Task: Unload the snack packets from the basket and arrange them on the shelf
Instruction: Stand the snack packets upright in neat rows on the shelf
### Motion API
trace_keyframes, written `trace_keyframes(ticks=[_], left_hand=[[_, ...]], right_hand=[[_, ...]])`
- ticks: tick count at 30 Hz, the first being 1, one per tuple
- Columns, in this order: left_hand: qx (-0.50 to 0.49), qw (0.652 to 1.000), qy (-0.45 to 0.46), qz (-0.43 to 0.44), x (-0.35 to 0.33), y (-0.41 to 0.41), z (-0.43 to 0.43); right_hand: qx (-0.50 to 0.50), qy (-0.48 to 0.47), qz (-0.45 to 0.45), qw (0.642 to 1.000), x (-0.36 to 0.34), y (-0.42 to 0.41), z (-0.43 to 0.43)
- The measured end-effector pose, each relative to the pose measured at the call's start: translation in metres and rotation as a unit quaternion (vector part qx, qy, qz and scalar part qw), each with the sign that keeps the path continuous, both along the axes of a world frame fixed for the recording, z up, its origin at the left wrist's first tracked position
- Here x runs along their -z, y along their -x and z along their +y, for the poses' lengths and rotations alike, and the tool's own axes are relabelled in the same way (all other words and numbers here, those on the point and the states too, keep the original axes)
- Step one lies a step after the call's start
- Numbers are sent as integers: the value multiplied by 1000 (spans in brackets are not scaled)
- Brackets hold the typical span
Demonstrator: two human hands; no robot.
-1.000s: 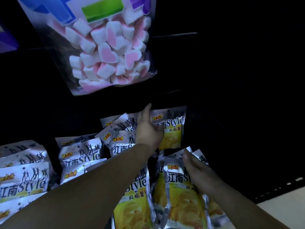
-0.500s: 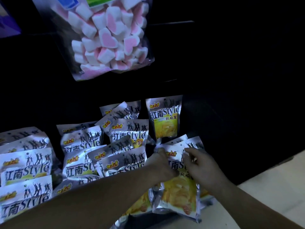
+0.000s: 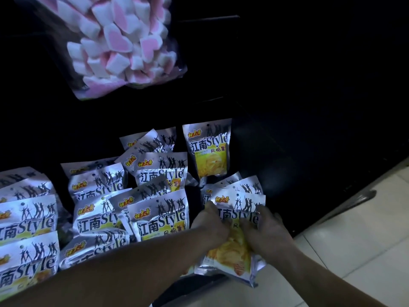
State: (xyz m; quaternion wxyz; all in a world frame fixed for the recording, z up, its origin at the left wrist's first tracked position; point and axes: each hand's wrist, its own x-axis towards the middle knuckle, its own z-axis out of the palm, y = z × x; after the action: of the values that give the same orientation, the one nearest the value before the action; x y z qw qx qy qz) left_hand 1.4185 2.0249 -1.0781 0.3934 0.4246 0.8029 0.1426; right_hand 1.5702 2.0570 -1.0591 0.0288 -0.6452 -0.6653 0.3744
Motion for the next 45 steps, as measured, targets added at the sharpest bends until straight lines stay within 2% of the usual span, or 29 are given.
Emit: trace_keyframes(ticks=[3, 8, 12, 14, 17, 19, 21, 23, 25, 27, 29, 32, 38, 42, 45], left_hand=[[-50, 998, -11, -39, 4, -8, 2], [-56, 996, -48, -56, 10, -9, 0], [-5, 992, -79, -93, 7, 11, -13], [26, 990, -100, -93, 9, 19, -19], [128, 977, -166, 27, 6, 34, -21], [198, 952, -198, 126, -10, 46, -23], [262, 922, -183, 219, -33, 56, -31], [276, 915, -89, 279, -50, 58, -51], [268, 924, 5, 272, -48, 50, -78], [251, 938, 49, 236, -33, 41, -107], [238, 939, 50, 244, -12, 43, -124], [252, 922, 16, 294, 10, 52, -136], [256, 900, -19, 352, 22, 77, -138], [261, 896, -11, 359, 25, 82, -136], [255, 907, -24, 334, 23, 83, -141]], right_hand=[[-9, -9, -10, 1000, 2, -4, -4], [-71, -17, -72, 995, 5, -3, -7], [-135, -68, -143, 978, -2, 4, -12], [-176, -138, -196, 955, -5, 12, -16], [-272, -242, -235, 901, -11, 29, -21], [-341, -221, -252, 878, -13, 38, -26], [-360, -175, -255, 880, -16, 44, -28], [-349, -150, -232, 895, -19, 48, -32], [-335, -136, -198, 911, -20, 53, -38], [-326, -119, -174, 921, -18, 60, -44], [-326, -96, -165, 926, -10, 67, -47], [-338, -69, -176, 922, -5, 74, -46], [-342, -97, -223, 908, 8, 75, -48], [-332, -110, -213, 912, 10, 77, -48], [-322, -108, -200, 919, 5, 81, -49]])
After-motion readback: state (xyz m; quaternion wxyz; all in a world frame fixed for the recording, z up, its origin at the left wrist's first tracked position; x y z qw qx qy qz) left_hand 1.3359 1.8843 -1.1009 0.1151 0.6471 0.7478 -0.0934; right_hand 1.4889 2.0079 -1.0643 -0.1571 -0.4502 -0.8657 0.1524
